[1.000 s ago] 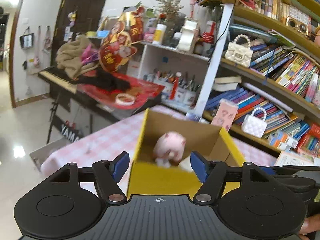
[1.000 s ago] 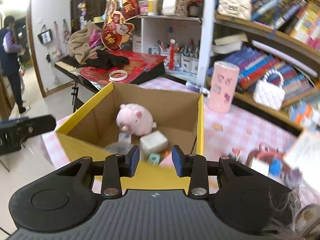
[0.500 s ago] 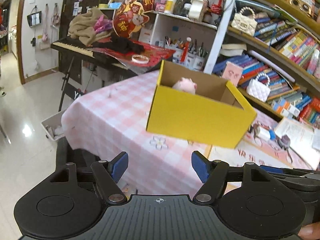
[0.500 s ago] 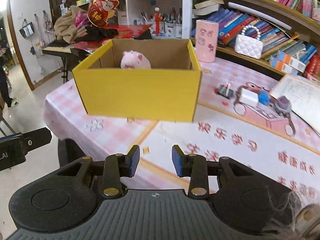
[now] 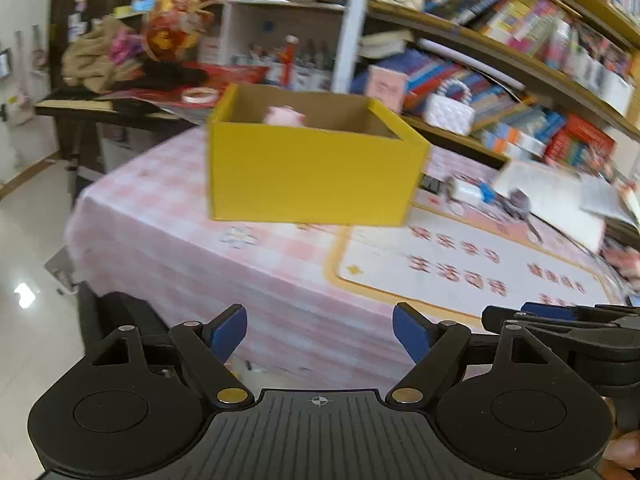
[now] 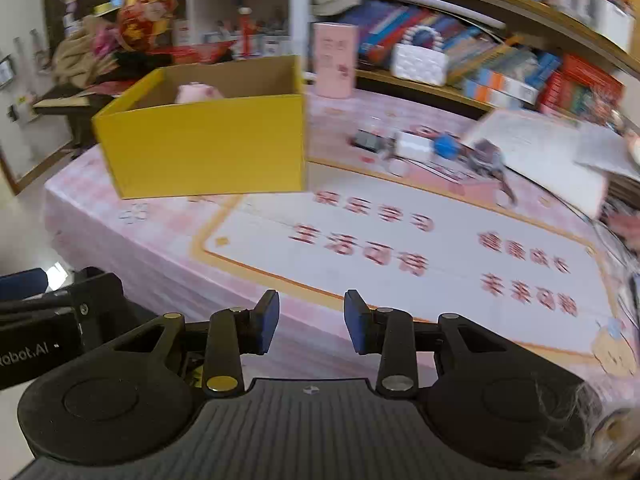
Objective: Organize objects
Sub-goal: 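Withdraw both tools from the box back over the remaining table objects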
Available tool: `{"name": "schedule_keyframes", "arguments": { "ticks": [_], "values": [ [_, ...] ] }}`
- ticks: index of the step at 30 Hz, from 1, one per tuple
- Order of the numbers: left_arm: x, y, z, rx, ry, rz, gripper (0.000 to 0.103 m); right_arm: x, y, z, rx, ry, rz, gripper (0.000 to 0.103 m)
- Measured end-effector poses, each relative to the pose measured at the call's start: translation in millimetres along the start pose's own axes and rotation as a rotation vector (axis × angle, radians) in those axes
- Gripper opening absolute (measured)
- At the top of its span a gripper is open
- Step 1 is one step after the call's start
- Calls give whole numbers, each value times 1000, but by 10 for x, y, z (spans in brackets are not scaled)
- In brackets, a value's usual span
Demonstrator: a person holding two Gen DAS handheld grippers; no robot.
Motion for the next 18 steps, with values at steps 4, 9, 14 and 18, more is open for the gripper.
{"name": "schedule_keyframes", "arguments": {
  "ticks": [4, 9, 14, 18],
  "values": [
    [55, -209, 1, 63, 15, -55, 82, -79, -187, -56, 51, 0, -52, 34],
    [141, -495, -3, 119, 36, -119, 82, -113, -414, -129, 96, 13, -108, 36],
    [254, -764, 27, 157, 57, -168, 82, -113, -644, -159, 127, 24, -145, 36],
    [348, -951, 66, 176, 63, -175, 82, -75, -848, -142, 154, 30, -165, 37]
  ]
}}
Point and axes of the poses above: each gripper's, at about its wrist camera, not at the fingertips, and x roughly the way its jaws point, y to its left, z to its top, the point moved 4 cm from there along x, roughly the way its jaws point, and after that the axes turned 6 degrees about z, right-handed, at the moved point
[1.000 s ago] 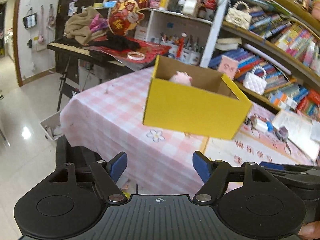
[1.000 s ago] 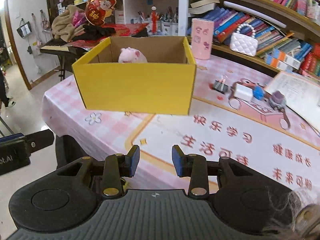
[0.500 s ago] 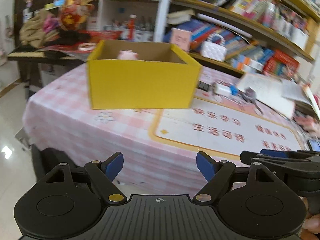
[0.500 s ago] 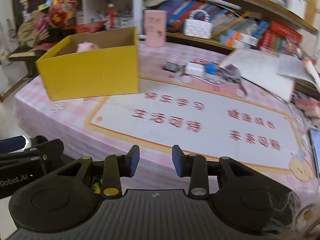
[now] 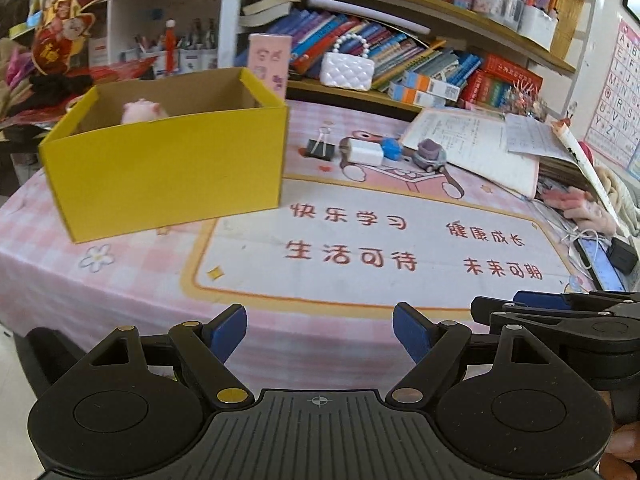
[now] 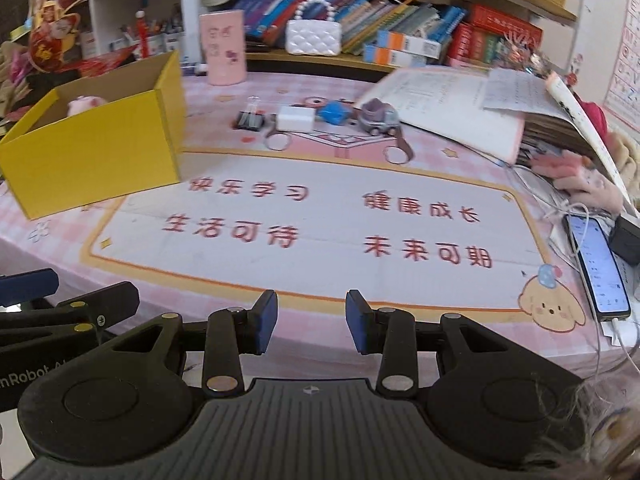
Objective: Organize objects
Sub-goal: 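Withdraw both tools from the box back over the remaining table objects, then grasp the white charger block with the left tool while the right tool grasps the grey toy car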
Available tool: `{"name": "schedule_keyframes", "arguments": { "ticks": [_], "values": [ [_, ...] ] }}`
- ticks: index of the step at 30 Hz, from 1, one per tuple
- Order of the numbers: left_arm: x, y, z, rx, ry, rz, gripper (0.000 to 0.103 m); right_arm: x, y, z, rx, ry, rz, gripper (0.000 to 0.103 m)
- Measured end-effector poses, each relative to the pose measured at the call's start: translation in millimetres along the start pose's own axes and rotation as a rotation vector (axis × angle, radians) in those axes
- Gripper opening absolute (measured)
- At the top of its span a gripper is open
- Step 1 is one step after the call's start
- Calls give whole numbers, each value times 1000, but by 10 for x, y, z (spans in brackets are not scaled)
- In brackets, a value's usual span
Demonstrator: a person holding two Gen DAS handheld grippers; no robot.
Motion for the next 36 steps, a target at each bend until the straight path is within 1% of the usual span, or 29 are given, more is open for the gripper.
{"name": "schedule_keyframes", "arguments": {
  "ticks": [3, 5, 7, 9, 11, 15, 20, 24, 28, 31, 34, 36],
  "values": [
    [103, -83, 81, -8, 6, 9, 83, 82, -130, 63, 6, 8, -5, 38],
    [180, -134, 135, -16, 24, 17, 83, 138, -227, 134, 15, 13, -9, 39],
    [234, -185, 191, -17, 24, 28, 83, 205, -323, 198, 26, 25, 4, 39],
    [291, -223, 239, -28, 13, 49, 89, 277, -404, 263, 31, 32, 13, 40],
    [366, -260, 291, -50, 7, 66, 90, 337, -495, 344, 41, 26, 13, 42],
    [548, -377, 402, -53, 35, 69, 90, 496, -678, 513, 41, 26, 20, 45],
    [770, -592, 579, -37, 39, 68, 90, 713, -912, 703, 50, 30, 28, 45],
    [926, -767, 727, -11, 25, 70, 90, 854, -1076, 865, 31, 3, 39, 46],
    [1065, -854, 851, -39, 26, 86, 90, 1010, -1234, 1018, 18, -13, 44, 46],
    [1178, -907, 963, -43, 19, 107, 90, 1127, -1345, 1146, 26, -22, 60, 50],
    [1294, -937, 1093, -43, 4, 132, 90, 1245, -1437, 1282, 25, -36, 72, 51],
    [1394, -941, 1177, -50, -5, 143, 90, 1323, -1492, 1370, 19, -48, 82, 55]
  ]
}}
Point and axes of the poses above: each gripper's, at about its wrist camera, not at the fingertips, and x roughly the way its jaws point, y to its left, z to its top, the point moved 4 cm from there along x, roughly the way its jaws point, and after that the axes turned 6 degrees about z, right-handed, at the moved point
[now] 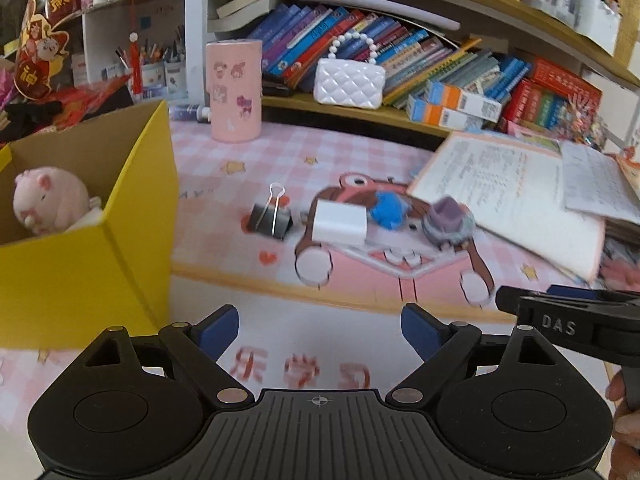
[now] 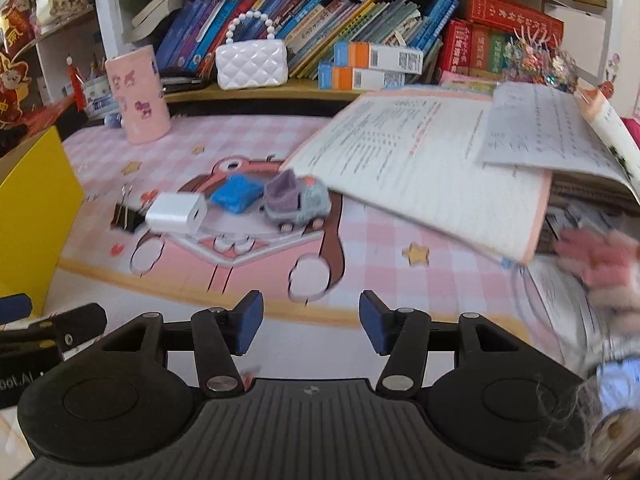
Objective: Organize objects
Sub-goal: 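Grasp the white charger block with the left tool while the right tool grasps the grey toy car, then carry the charger block and toy car toward the yellow box with both tools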
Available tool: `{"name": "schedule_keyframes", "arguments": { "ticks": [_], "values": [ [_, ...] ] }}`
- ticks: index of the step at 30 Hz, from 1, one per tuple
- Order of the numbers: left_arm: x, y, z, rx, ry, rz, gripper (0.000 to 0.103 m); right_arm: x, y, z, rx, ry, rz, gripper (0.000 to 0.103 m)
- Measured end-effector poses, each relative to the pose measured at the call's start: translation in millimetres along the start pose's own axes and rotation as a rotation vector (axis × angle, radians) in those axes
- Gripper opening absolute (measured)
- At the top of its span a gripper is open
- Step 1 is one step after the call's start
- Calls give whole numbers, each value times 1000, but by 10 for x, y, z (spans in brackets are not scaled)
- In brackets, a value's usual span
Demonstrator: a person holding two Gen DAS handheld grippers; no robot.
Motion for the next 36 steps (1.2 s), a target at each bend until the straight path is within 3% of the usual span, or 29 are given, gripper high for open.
{"name": "schedule_keyframes", "arguments": {
  "ticks": [6, 15, 25, 27, 28, 36],
  "values": [
    [353, -85, 208, -18, 0, 23, 90, 295, -83, 210, -60, -17, 27, 73],
    [841, -213, 450, 19, 24, 55, 87, 815, -69, 491, -149, -16, 61, 80],
    [1175, -299, 515, 77, 69, 61, 85, 1308, -154, 609, -149, 43, 111, 79],
    [1210, -316, 517, 78, 71, 63, 85, 1365, -159, 611, -147, 50, 126, 68],
    [1227, -330, 521, 78, 70, 63, 85, 1367, -160, 615, -147, 43, 131, 62],
    [1428, -414, 581, 114, 58, 80, 81, 1194, -311, 631, -99, 48, 141, 62]
  ]
}}
Point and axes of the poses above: each gripper's, at about its wrist camera, not at the fingertips, and x roughly the way its jaws point, y to its left, z to its top, the point moved 4 cm from there along x, roughly the way its jaws point, and after that the axes turned 6 degrees about z, right-handed, at the moved point
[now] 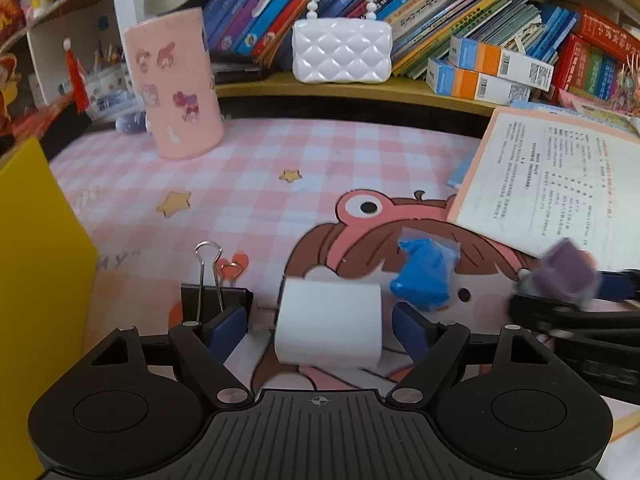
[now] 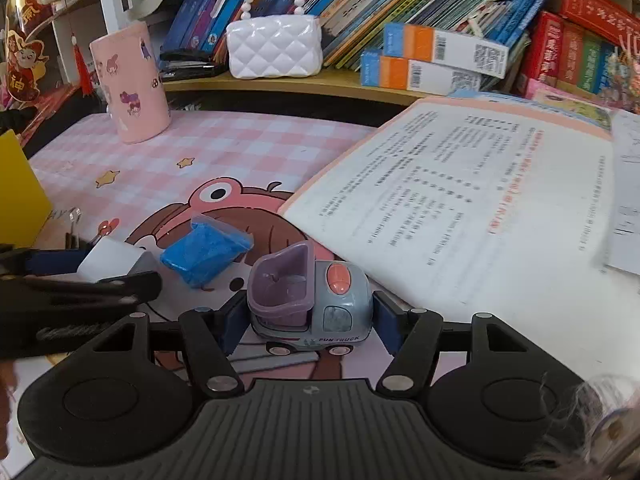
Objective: Organize objects
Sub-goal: 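Carry the charger block and toy car toward the yellow box with both tools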
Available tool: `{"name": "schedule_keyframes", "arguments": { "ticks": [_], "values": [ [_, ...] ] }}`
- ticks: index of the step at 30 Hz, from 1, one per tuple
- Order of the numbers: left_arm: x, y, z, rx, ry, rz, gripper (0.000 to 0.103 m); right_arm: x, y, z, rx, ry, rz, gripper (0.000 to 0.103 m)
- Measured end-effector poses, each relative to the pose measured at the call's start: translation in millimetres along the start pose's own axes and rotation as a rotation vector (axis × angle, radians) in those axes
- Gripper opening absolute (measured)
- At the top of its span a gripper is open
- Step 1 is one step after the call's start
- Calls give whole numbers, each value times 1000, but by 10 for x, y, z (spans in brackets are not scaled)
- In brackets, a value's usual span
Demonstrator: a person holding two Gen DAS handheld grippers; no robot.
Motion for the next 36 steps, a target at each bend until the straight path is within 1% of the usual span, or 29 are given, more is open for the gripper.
{"name": "schedule_keyframes", "arguments": {
  "ticks": [2, 4, 5, 9, 11, 14, 16, 19, 24, 29, 32, 36],
  "values": [
    [33, -11, 19, 16, -5, 8, 80, -102, -26, -3, 14, -15, 6, 62],
    [27, -8, 27, 20, -16, 19, 66, -199, -35, -13, 28, -31, 6, 62],
    [11, -13, 25, 25, -18, 16, 64, -237, -34, -20, 33, -36, 3, 62],
    [-90, 7, -4, -8, -5, -19, 63, -361, 25, -69, 10, -30, -27, 62],
    [-240, 50, 4, -35, -44, -26, 63, -422, 62, -104, -3, -30, -41, 62],
    [-460, 127, -17, -80, -57, -68, 63, -501, 128, -151, 0, -29, -38, 62],
    [-603, 176, -63, -86, -66, -82, 63, -567, 189, -176, -4, -35, -42, 62],
    [-863, 298, -179, -97, -85, -91, 63, -658, 301, -229, 1, -30, -40, 62],
    [-1256, 526, -439, -96, -117, -74, 63, -855, 607, -403, -41, -28, -21, 62],
    [-1551, 816, -775, -187, -94, -67, 63, -1020, 937, -614, -78, 1, 19, 62],
    [-1707, 974, -971, -209, -87, -60, 63, -1115, 1169, -728, -98, 11, 45, 62],
    [-1867, 1216, -1224, -240, -76, -43, 63, -1220, 1489, -867, -92, 15, 78, 62]
  ]
}}
Point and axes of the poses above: each gripper's, at about its wrist camera, not at the fingertips, and x roughly the way its jaws point, y to its left, z to its top, the point moved 4 cm from there along x, roughly the way its jaws point, and after that the axes turned 6 degrees about z, right-handed, at the moved point
